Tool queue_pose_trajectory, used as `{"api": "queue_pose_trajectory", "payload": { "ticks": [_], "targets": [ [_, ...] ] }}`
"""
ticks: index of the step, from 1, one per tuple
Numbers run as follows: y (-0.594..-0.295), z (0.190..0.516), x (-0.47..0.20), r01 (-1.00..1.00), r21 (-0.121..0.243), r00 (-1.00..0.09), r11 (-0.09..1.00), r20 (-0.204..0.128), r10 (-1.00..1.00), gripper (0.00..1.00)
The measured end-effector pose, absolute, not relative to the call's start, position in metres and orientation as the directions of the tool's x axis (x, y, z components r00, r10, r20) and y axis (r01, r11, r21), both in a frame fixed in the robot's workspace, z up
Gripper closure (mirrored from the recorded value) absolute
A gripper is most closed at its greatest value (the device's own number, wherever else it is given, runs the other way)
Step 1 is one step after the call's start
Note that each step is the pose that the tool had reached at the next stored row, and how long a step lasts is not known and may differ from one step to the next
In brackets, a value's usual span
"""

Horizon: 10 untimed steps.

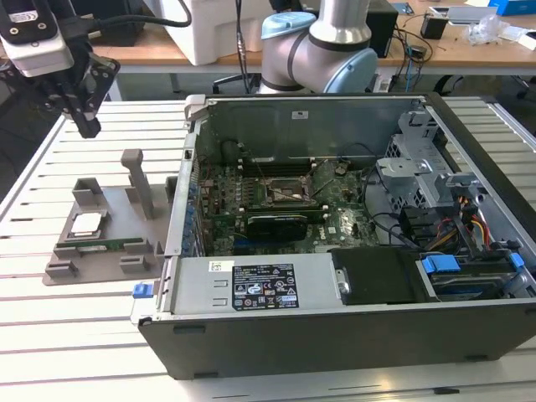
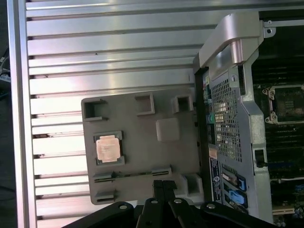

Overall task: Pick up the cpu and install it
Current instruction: 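Reach for the cpu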

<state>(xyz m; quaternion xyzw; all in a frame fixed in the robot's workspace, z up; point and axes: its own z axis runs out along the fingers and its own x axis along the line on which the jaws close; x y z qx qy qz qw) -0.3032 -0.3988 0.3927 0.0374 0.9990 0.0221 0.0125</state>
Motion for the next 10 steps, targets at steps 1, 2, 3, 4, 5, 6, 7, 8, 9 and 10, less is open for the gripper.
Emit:
{"api": "queue_pose_trajectory", "payload": {
  "ticks": [1, 2, 3, 4, 5, 6, 7, 8, 9, 10],
  "targets": [
    [-0.399, 0.393, -0.305, 0.074, 0.045, -0.997, 0.996, -0.023, 0.075, 0.89],
    [-0.399, 0.393, -0.307, 0.074, 0.045, -0.997, 0.996, -0.023, 0.075, 0.89],
    [-0.399, 0.393, -0.309, 0.074, 0.045, -0.997, 0.996, -0.023, 0.075, 0.89],
    [-0.399, 0.393, -0.314, 0.074, 0.045, -0.997, 0.996, -0.023, 0.075, 0.89],
    [-0.399, 0.393, -0.316, 0.074, 0.045, -0.997, 0.996, -0.023, 0.075, 0.89],
    [-0.399, 0.393, -0.318, 0.074, 0.045, -0.997, 0.996, -0.023, 0.075, 0.89],
    [-0.399, 0.393, -0.321, 0.074, 0.045, -0.997, 0.996, -0.023, 0.075, 0.89],
    [-0.399, 0.393, -0.324, 0.074, 0.045, -0.997, 0.996, -0.023, 0.075, 0.89],
    [-0.399, 0.393, -0.325, 0.074, 0.045, -0.997, 0.996, -0.023, 0.075, 0.89],
    [-0.399, 0.392, -0.328, 0.074, 0.045, -0.997, 0.996, -0.023, 0.075, 0.89]
  ]
}}
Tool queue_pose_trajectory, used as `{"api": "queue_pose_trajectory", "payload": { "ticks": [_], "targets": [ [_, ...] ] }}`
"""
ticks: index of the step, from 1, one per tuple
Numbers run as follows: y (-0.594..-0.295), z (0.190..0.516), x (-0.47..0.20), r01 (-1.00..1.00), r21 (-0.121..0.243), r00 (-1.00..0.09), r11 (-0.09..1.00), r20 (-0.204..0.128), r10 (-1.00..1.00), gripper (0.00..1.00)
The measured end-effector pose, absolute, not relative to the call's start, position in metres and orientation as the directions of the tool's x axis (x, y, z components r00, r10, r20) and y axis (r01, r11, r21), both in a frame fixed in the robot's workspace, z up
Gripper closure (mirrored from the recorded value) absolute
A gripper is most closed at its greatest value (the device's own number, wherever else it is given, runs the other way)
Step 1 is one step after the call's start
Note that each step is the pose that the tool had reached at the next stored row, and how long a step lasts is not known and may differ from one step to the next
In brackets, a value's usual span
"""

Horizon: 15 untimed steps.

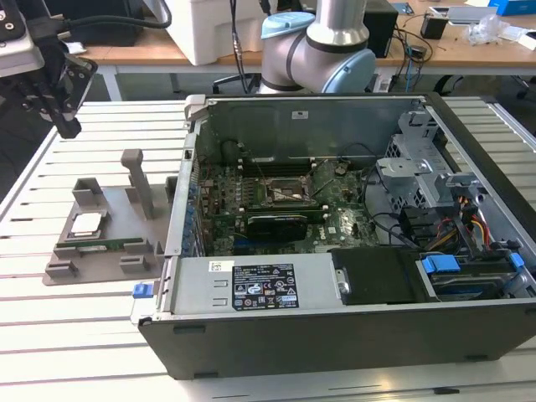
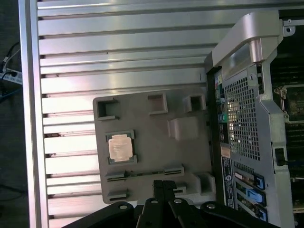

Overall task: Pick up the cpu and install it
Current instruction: 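Reach for the cpu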

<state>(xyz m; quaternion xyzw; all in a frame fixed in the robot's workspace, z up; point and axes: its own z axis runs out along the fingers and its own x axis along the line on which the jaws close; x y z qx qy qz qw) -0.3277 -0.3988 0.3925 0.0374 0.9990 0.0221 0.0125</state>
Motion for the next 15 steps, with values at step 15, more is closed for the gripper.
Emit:
{"api": "queue_pose_trajectory", "payload": {
  "ticks": [15],
  "targets": [
    [-0.399, 0.392, -0.359, 0.074, 0.045, -0.997, 0.996, -0.023, 0.075, 0.89]
  ]
}}
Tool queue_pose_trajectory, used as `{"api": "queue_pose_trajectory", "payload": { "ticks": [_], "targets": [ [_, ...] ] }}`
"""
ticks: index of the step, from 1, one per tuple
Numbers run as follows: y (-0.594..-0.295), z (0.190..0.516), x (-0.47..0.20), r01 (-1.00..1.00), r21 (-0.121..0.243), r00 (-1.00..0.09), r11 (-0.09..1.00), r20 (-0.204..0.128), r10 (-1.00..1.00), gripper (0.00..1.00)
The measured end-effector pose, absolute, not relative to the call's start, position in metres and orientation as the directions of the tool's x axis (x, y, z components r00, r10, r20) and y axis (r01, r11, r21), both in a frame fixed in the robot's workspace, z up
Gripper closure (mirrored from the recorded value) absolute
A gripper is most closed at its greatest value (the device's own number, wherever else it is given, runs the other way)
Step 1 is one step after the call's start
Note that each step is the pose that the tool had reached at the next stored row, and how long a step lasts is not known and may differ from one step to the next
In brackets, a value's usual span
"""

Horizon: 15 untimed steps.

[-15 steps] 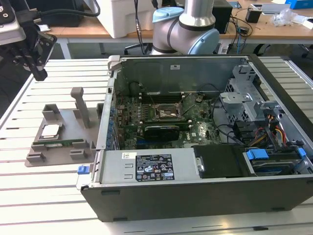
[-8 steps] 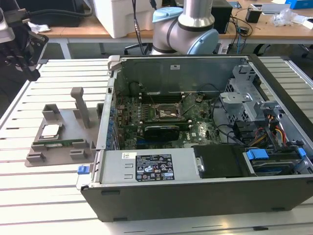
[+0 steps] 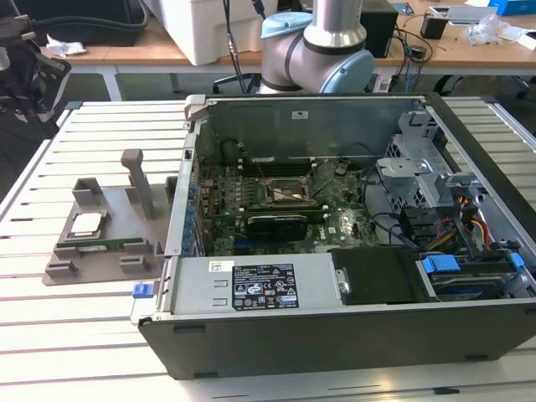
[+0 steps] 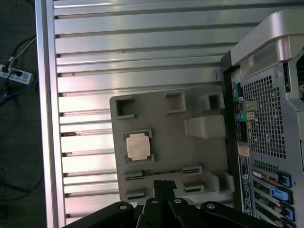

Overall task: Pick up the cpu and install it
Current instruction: 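Reach for the cpu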

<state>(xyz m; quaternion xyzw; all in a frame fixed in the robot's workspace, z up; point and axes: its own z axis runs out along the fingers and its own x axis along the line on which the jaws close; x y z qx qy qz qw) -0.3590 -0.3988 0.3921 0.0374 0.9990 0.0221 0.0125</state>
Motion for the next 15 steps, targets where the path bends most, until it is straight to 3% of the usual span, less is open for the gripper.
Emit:
{"api": "queue_pose_trajectory", "payload": {
  "ticks": [15],
  "targets": [
    [-0.399, 0.391, -0.397, 0.074, 0.045, -0.997, 0.996, -0.023, 0.075, 0.89]
  ]
}}
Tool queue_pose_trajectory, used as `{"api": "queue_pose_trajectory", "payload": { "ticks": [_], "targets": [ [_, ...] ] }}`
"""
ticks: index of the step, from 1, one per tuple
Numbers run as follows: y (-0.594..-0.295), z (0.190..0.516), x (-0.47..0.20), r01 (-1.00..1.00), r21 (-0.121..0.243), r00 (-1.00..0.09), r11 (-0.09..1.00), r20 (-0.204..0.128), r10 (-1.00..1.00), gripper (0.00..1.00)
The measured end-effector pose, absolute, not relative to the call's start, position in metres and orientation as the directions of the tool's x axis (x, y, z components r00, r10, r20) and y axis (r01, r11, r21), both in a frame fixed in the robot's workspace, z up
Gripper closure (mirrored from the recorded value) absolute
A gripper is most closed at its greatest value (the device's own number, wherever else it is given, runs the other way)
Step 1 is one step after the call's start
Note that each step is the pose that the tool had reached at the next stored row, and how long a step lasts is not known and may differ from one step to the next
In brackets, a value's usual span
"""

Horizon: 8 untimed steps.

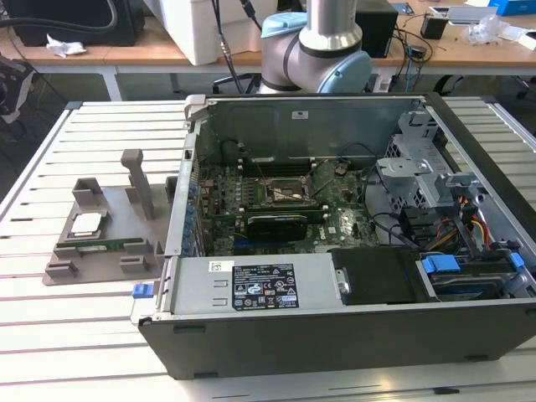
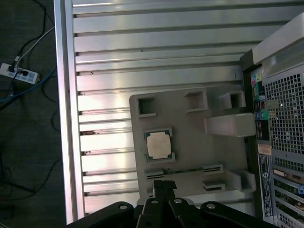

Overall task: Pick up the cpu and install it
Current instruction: 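Reach for the cpu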

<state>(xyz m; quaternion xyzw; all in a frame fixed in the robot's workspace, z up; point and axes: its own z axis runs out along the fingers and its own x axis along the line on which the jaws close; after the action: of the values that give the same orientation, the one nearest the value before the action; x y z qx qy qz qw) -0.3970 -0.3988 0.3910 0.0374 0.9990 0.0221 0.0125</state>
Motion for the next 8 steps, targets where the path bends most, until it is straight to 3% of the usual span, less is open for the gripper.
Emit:
{"api": "queue_pose_trajectory", "payload": {
  "ticks": [8],
  "targets": [
    [-0.3988, 0.3911, -0.3976, 0.074, 0.045, -0.997, 0.996, -0.023, 0.075, 0.89]
  ]
}}
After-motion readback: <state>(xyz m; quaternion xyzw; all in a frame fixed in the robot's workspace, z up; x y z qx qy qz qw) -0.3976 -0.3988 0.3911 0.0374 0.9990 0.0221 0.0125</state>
